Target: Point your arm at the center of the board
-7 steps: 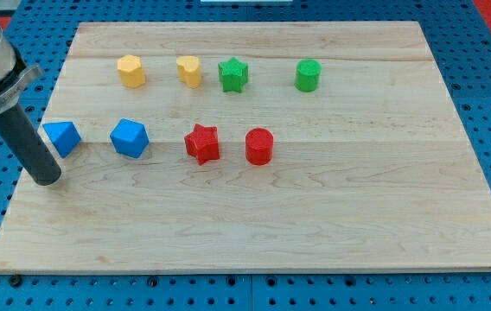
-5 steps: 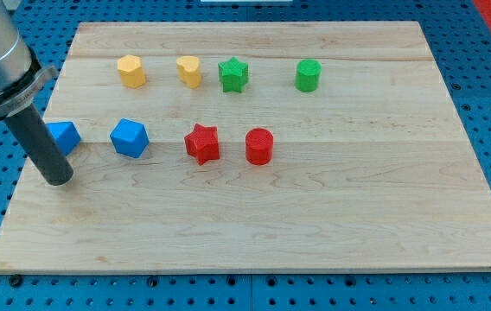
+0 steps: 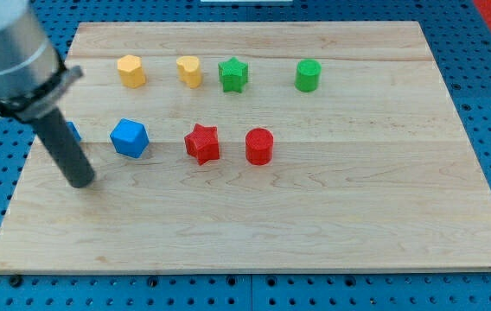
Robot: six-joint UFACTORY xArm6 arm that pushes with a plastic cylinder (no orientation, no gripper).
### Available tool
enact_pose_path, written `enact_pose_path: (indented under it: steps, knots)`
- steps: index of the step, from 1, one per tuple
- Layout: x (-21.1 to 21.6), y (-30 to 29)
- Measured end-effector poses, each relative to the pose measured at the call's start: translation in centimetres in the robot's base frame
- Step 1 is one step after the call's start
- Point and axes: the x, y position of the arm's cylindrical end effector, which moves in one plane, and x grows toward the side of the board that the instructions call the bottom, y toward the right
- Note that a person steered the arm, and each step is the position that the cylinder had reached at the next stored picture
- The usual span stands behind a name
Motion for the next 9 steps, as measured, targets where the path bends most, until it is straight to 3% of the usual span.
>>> enact_pose_path:
  steps: [1,3,4,6,7,8,9]
  knots:
    - [2.9,7.3]
    - [3.2,21.4]
    - [-0.3,29.5]
    - [-6.0,29.0]
    - [-12.7,27.7]
    - [-11.4,19.3]
    - [-13.4,12.1]
